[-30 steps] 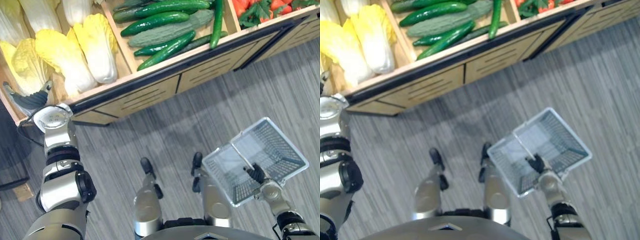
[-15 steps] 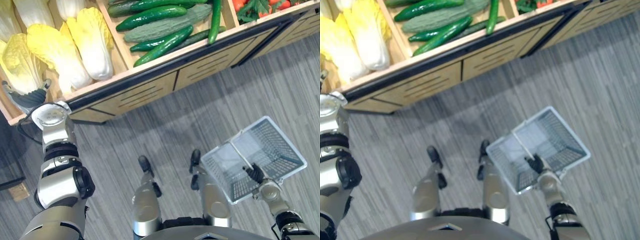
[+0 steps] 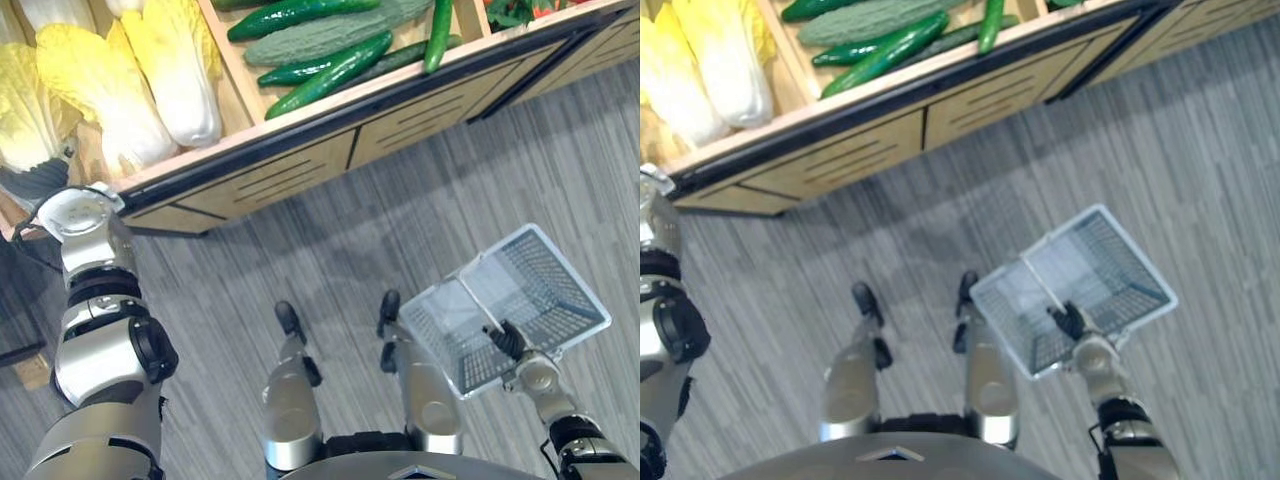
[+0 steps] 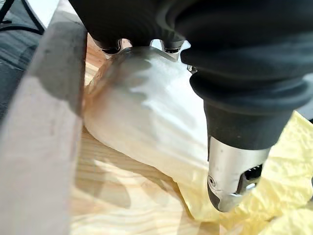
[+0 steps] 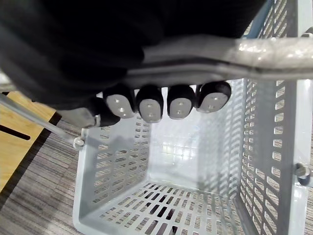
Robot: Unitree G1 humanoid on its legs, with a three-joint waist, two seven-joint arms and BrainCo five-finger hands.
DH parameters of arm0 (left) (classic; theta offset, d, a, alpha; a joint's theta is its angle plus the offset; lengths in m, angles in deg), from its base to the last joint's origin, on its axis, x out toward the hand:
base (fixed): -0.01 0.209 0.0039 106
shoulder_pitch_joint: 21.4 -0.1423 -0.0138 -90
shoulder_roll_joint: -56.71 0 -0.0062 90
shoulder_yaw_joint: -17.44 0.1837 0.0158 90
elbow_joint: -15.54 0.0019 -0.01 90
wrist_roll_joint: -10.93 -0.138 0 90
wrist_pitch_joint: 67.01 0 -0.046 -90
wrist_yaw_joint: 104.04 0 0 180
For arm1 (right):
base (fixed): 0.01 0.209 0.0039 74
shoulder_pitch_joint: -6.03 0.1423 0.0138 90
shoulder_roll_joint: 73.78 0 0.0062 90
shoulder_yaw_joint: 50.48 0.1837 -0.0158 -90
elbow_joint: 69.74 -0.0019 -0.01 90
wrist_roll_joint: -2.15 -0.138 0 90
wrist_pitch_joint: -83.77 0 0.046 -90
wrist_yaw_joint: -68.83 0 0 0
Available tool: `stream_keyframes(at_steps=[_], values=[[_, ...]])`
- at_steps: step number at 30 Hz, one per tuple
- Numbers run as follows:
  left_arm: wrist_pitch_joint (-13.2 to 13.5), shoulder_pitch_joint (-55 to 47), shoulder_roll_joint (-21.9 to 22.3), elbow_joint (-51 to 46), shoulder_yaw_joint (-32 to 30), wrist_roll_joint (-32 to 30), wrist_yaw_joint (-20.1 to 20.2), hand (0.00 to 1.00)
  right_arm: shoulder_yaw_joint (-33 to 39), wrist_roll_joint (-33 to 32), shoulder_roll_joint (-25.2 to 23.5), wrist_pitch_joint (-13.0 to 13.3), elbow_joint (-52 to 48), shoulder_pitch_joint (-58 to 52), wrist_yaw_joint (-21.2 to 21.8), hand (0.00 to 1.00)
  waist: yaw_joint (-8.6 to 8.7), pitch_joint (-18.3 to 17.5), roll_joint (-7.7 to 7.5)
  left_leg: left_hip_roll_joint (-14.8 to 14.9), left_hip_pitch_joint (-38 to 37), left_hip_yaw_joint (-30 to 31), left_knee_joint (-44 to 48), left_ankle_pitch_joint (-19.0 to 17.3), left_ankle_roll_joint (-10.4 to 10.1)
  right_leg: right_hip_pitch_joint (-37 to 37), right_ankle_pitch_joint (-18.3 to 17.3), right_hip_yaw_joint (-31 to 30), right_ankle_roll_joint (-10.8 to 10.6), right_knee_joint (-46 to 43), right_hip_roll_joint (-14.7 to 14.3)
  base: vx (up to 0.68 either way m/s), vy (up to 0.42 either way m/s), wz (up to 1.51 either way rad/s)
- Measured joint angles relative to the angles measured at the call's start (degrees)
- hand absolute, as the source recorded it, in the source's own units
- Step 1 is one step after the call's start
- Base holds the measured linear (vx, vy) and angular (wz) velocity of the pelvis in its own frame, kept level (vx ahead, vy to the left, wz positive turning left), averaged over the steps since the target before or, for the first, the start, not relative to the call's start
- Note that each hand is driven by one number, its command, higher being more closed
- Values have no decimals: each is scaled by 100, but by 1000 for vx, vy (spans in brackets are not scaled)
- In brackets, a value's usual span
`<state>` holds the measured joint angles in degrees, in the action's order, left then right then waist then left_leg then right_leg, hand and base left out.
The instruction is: Pick vegetable in the basket
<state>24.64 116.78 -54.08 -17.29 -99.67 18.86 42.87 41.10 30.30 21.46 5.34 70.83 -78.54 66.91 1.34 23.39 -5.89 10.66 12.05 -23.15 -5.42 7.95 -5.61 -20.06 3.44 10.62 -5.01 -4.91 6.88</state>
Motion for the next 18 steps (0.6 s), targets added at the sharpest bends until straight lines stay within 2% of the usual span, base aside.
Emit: stream_keyframes(at_steps=[9,18], values=[[78,483,-344,607,-79,763,414,100,-216,-10,0,-88,114,191,29,100,20,22,-41,-9,100,-3,0,15,5,-42,86,-2,5,124,-2,44,-2,0],[28,620,-343,743,-10,759,769,100,-439,-152,0,-69,100,227,201,100,112,51,-102,-14,16,-2,0,31,12,166,239,-13,12,400,-21,17,-1,-1]])
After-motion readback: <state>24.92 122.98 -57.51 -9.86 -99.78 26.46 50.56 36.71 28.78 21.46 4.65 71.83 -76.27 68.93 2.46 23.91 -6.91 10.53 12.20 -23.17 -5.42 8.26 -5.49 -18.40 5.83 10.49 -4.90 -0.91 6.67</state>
